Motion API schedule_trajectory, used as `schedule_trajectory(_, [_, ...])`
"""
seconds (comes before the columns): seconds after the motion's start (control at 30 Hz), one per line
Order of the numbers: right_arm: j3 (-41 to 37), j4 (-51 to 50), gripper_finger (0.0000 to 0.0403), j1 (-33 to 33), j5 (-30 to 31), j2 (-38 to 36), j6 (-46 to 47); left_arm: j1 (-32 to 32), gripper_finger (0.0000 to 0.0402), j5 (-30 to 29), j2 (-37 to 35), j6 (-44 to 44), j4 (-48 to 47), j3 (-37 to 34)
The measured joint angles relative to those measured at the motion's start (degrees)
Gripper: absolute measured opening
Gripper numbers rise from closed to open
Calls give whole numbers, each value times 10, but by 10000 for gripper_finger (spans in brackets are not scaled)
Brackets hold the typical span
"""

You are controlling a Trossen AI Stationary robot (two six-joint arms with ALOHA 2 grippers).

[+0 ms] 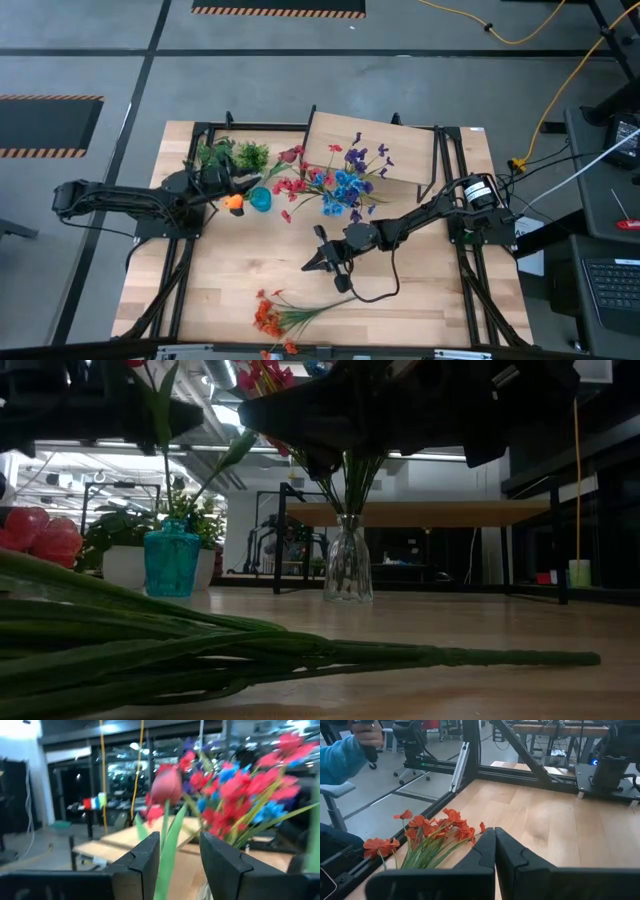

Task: Pick and place flowers into a vace then onto a shelf
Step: Put the orange flowers into the blue vase

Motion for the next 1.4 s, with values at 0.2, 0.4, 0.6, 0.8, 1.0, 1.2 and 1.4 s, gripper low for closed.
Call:
schedule_trajectory(0.2, [0, -3, 1, 0, 0, -11, 3, -38, 108, 3, -14, 44, -36, 35])
schedule_trajectory(0.4, [0, -65, 1, 1, -1, -47, 4, -80, 59, -46, -15, 79, -171, 105])
schedule_trajectory(0.6, [0, -89, 0, 10, 0, -71, -11, -118, 7, -165, -15, 119, -343, 217])
schedule_trajectory(0.8, [0, -102, 0, 20, 0, -81, -27, -158, 2, -265, -15, 150, -439, 310])
schedule_trajectory(1.0, [0, -117, 0, 29, 0, -88, -30, -240, 2, -260, -13, 128, -523, 381])
schedule_trajectory(1.2, [0, -155, 0, 36, 9, -120, -30, -354, 2, -255, 3, 126, -533, 393])
schedule_trajectory(1.4, [0, -223, 0, 62, 90, -158, -29, -467, 2, -276, 81, 96, -532, 393])
